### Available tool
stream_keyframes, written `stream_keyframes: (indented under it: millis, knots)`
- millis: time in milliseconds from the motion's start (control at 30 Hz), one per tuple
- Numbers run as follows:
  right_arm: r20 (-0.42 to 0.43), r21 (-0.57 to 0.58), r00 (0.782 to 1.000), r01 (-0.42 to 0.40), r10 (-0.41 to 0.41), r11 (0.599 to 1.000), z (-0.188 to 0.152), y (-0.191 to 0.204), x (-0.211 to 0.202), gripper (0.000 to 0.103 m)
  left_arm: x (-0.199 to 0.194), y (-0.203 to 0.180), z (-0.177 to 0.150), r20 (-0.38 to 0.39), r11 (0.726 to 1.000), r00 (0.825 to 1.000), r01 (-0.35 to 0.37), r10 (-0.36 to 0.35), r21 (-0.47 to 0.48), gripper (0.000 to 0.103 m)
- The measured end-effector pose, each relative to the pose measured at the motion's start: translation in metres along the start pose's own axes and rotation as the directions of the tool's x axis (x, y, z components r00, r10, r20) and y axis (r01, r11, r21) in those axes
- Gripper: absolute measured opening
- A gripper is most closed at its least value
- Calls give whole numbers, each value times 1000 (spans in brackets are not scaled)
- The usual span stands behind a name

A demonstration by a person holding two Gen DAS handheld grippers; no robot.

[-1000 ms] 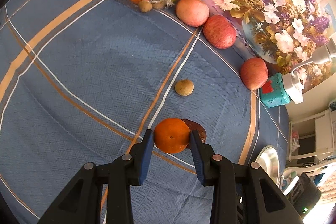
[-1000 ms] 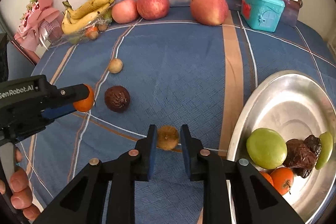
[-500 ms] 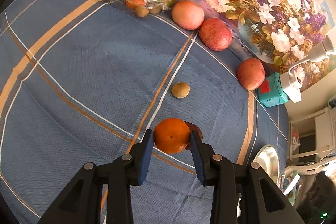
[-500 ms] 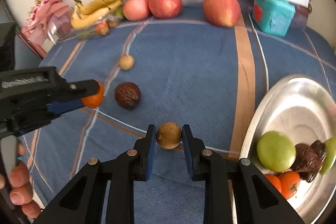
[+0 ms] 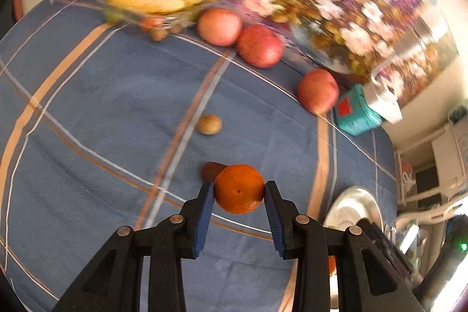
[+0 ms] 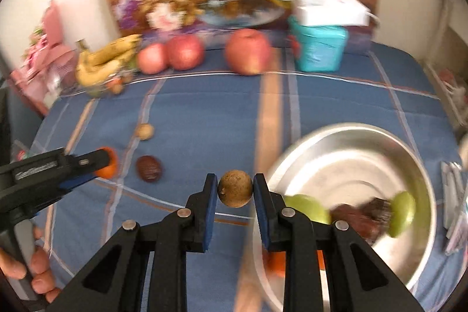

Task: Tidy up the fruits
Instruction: 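Carry the mandarin and kiwi over the steel bowl with both tools, then open both tools to drop mandarin and kiwi into the bowl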

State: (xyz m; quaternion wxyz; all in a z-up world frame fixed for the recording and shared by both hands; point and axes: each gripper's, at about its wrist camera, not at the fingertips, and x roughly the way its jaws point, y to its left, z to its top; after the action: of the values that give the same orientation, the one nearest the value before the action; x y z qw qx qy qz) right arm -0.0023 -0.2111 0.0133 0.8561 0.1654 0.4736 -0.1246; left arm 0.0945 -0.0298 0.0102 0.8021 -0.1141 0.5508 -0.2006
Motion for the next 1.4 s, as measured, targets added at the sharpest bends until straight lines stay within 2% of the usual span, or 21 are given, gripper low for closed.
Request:
stream_keyframes:
  millis: [267,467,567,833,1167,1233,1300,1367,1400]
  knots:
    - [-8,129,987,163,-163,978,7,-70,-10,26,32,-82,-21,-83,984,996,45,-31,174,38]
    - [-57,251,983,182,-173,951,-2,-116,-3,26,54,-138,-29,-125,960,990,99,-68,261,38]
    - [-75,295,983,180,-165,938,-5,-130,0,26,63,-153,-36,-150,950,986,119,-78,288,38]
    - [-79,321,983,180,-163,930,-5,-137,4,27,78,-154,-44,-198,949,978,118,-60,293,39]
    - [-88,330,980,199,-180,923,-7,-140,-1,27,67,-143,-45,-203,954,976,128,-73,273,45]
    - [-85,330,979,203,-185,922,-7,-140,-4,27,66,-137,-43,-198,959,979,106,-54,264,50]
    - [-85,330,979,203,-185,922,-7,-140,-6,27,65,-133,-41,-188,961,982,81,-31,264,70]
    - [-88,328,979,205,-186,922,-7,-139,-6,27,64,-126,-38,-175,963,985,49,-2,265,77]
    - [-92,325,978,207,-187,923,-7,-138,-5,33,63,-124,-37,-171,963,985,33,13,267,80]
